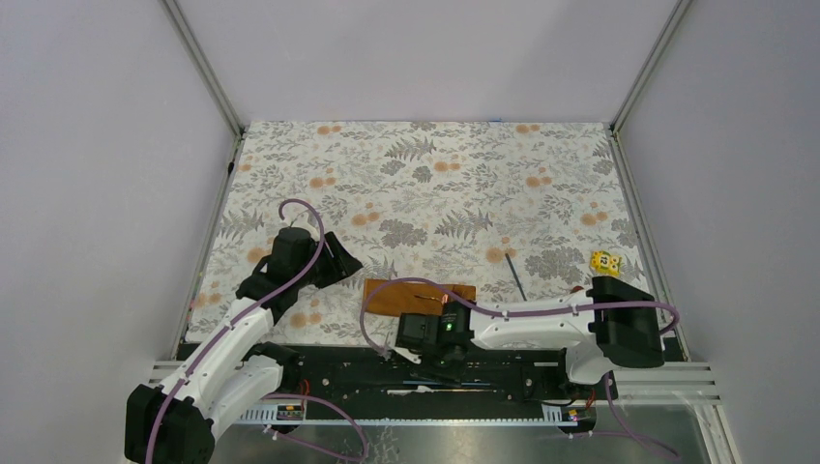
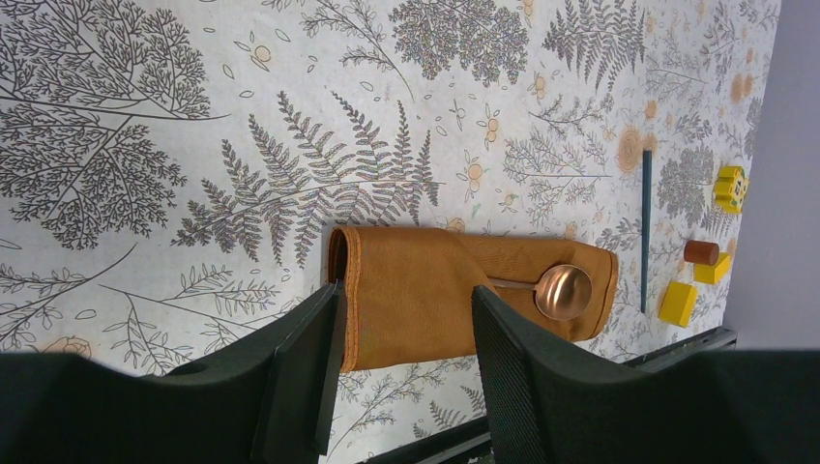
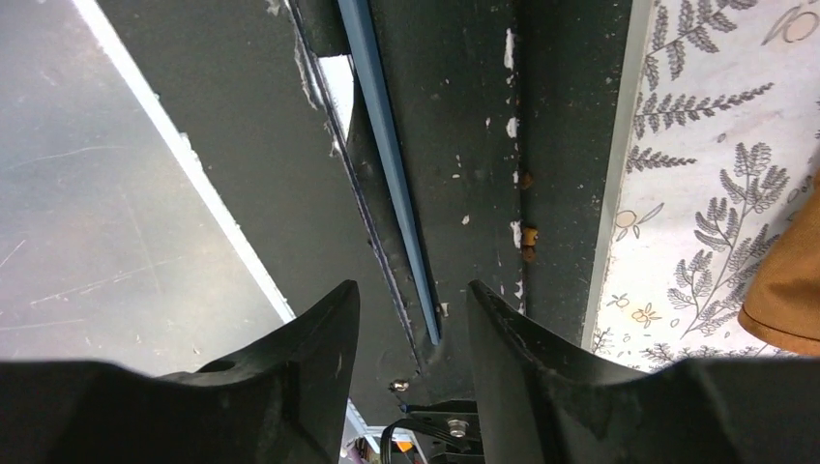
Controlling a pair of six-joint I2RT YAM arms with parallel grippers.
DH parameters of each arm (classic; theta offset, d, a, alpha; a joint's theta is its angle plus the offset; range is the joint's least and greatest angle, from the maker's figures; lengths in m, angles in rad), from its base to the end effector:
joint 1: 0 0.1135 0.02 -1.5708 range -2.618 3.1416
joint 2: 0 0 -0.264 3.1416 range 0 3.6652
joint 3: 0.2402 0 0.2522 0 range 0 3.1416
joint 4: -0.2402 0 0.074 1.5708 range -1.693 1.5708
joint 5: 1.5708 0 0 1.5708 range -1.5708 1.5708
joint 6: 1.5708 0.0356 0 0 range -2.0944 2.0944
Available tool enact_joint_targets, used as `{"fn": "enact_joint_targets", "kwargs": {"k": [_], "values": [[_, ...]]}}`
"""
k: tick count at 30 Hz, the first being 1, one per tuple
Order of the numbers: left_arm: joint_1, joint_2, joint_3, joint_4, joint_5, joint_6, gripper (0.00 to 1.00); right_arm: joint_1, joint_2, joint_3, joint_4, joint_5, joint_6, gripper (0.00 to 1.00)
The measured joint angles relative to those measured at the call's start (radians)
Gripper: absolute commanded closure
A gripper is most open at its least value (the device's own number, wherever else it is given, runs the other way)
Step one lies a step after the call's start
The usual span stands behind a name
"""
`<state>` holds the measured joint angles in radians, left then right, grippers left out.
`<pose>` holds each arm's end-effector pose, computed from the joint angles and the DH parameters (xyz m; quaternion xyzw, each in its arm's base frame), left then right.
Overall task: Fold the napkin into a case and place the utensils inside
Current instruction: Pick up the chopsticks from the corner of the board.
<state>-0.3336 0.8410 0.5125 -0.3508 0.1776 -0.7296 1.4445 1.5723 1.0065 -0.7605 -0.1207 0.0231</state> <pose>0.1681 -0.0649 0.2195 -0.1393 0.8887 -0.2867 0.3296 0.0318 0.2841 0.1907 -0.6519 0.7461 0.1260 0.0503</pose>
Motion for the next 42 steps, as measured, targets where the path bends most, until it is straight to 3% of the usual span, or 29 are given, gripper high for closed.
{"fn": "enact_joint_targets", "kwargs": {"k": [13,28,31,42], "values": [[0.0,-0.003,0.0,-0.013,-0.003,0.0,0.44,0.061,0.111,0.033,0.009,0.136,0.038,0.47],[0.002,-0.008,0.0,-0.014,-0.003,0.0,0.44,0.096,0.18,0.056,0.01,0.193,0.047,0.44],[0.002,-0.015,0.0,-0.014,-0.005,0.0,0.44,0.097,0.185,0.056,0.01,0.212,0.05,0.47],[0.002,-0.017,0.0,-0.014,-0.007,0.0,0.44,0.1,0.19,0.056,0.009,0.259,0.061,0.73]]}}
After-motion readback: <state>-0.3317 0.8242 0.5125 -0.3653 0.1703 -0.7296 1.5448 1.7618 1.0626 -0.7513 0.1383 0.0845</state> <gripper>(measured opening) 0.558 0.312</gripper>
